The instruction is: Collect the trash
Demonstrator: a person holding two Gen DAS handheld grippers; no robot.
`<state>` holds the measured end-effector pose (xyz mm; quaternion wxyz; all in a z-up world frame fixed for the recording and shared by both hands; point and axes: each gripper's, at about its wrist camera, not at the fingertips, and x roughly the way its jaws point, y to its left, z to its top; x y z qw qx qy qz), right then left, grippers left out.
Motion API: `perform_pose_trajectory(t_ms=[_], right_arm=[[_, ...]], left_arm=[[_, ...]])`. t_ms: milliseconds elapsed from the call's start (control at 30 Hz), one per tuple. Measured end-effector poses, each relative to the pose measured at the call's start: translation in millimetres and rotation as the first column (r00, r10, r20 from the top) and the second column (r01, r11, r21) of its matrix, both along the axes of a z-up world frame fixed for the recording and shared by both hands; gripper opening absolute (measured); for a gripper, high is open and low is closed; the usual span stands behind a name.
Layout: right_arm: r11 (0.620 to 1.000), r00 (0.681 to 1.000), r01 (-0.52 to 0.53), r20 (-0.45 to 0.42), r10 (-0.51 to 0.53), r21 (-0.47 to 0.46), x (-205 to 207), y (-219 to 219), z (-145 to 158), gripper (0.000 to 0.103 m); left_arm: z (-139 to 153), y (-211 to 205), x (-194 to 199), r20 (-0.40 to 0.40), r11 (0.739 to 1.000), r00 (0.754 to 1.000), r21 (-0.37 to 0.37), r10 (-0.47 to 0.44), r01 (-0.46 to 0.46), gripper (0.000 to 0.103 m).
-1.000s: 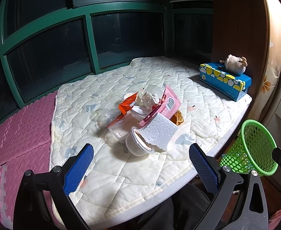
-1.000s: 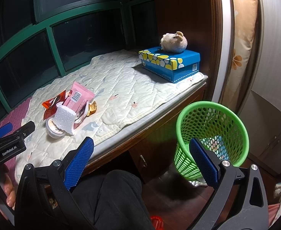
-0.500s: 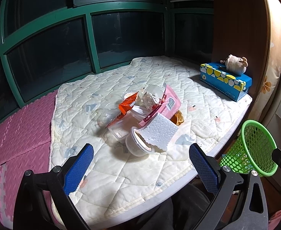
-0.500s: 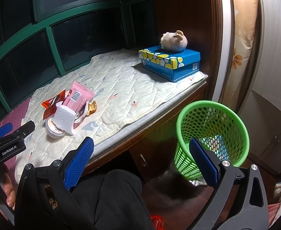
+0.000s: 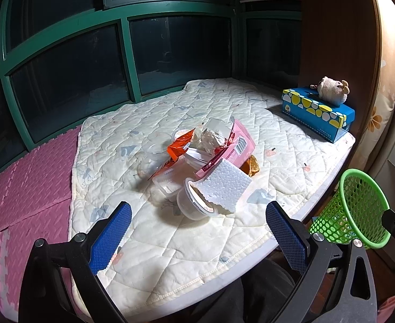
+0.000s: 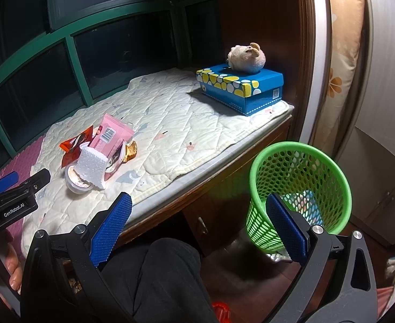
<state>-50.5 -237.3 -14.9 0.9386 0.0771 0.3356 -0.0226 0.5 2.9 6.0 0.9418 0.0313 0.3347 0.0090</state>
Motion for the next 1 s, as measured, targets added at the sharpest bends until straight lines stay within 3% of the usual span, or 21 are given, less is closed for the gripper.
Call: perform_pose_trajectory(t_ms=[1000], right_arm=[[1.0, 0.999, -0.026, -0.019, 0.026, -0.004, 13, 6, -5, 0.099]], left_arm=[[-8, 5, 14, -0.04, 1.0, 0.999, -0.01, 0.017, -0.017, 0.097]])
